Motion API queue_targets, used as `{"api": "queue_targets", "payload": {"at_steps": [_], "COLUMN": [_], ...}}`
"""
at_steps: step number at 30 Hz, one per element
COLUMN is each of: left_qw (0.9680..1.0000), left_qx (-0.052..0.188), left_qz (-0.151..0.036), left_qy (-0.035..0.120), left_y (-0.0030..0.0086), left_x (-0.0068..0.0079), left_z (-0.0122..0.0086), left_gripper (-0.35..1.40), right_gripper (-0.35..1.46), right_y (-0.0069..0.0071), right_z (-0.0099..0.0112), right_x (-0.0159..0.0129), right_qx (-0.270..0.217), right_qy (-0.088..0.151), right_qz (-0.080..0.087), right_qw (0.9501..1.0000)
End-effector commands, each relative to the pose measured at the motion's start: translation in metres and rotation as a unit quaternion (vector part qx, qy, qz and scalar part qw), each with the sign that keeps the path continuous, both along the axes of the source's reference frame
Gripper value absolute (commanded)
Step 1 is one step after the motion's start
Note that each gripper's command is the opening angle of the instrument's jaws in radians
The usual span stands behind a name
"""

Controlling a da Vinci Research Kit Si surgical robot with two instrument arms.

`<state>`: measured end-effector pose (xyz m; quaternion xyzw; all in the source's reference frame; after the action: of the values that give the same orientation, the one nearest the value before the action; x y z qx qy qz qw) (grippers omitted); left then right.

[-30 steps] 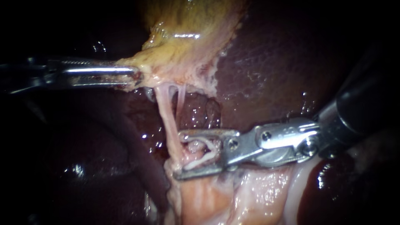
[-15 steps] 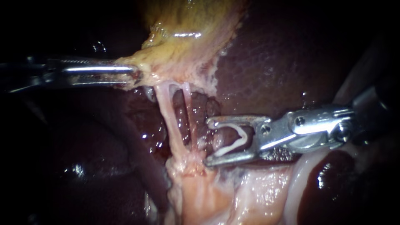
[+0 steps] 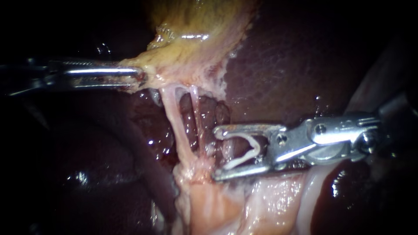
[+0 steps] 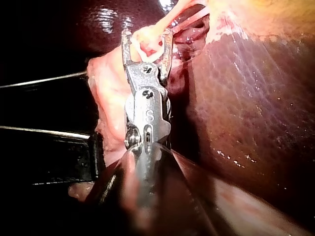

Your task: Clipping first clip left tube

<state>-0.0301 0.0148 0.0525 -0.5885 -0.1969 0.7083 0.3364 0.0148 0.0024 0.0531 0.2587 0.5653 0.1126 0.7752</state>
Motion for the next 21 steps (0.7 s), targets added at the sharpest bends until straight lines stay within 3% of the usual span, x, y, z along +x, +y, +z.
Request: {"api": "queue_targets", "payload": {"at_steps": [1, 12, 21], "left_qw": [1.0000, 1.0000, 1.0000], "left_qx": [0.000, 0.000, 0.000], "left_qz": [0.000, 0.000, -0.001], "left_qy": [0.000, 0.000, 0.001], "left_y": [0.0000, -0.0001, -0.0002], "left_x": [0.0000, 0.0001, 0.0000], "left_z": [-0.0001, -0.0002, -0.0006], "left_gripper": [-0.35, -0.35, -0.35], "right_gripper": [0.50, 0.50, 0.49], "right_y": [-0.0003, -0.0021, -0.0014], "right_z": [0.0002, 0.0036, 0.0072], "right_x": [0.0004, 0.0034, 0.0034], "right_qx": [0.003, 0.022, 0.034], "right_qy": [0.000, -0.004, -0.009], "right_qz": [0.001, 0.001, 0.008], "right_qw": [1.0000, 0.9997, 0.9993]}}
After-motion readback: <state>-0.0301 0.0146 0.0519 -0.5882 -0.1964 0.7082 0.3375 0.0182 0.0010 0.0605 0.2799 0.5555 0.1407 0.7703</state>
